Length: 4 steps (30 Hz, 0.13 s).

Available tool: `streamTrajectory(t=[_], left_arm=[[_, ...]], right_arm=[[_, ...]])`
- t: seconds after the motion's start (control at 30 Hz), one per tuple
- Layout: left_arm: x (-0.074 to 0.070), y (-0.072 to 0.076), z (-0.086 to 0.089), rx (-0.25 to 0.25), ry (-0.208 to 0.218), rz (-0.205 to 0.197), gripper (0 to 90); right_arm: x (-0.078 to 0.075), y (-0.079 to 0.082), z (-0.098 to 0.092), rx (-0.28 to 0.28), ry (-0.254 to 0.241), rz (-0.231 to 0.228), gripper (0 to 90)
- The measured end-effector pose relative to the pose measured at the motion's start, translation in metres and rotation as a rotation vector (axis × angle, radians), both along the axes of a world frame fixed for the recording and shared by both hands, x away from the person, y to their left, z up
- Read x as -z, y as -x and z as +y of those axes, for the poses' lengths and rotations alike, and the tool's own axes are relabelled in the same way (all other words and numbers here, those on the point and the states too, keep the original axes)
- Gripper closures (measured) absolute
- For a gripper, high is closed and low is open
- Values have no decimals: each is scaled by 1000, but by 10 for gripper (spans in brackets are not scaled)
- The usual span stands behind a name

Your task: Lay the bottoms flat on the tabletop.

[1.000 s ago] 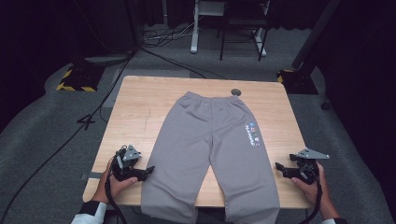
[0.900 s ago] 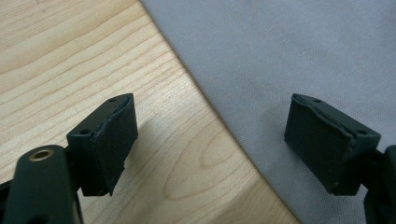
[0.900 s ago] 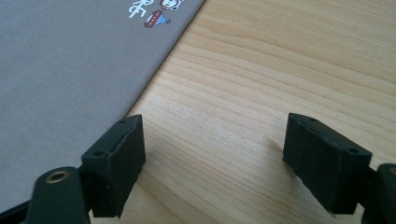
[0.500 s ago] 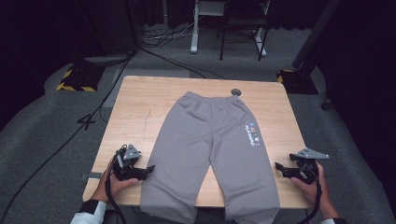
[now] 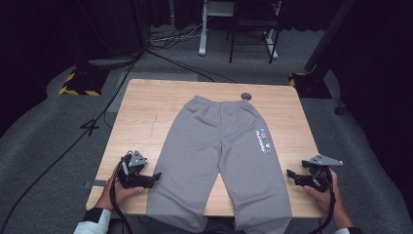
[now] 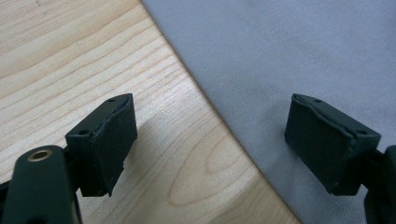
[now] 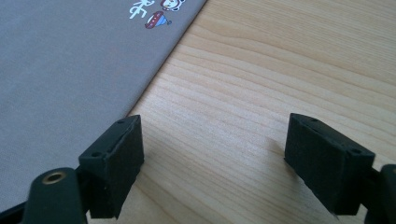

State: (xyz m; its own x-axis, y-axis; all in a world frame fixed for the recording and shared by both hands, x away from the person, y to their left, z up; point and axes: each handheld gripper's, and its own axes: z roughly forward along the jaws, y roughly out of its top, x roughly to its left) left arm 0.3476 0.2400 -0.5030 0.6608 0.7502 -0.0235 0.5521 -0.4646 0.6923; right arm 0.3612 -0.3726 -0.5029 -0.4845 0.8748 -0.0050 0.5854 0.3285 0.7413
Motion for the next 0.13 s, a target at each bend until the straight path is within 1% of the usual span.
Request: streamTrajectory(t=[0.13], left_arm=[[0, 0, 0, -6, 3, -1, 169]], right_arm=[[0, 0, 0, 0, 0, 0, 190]])
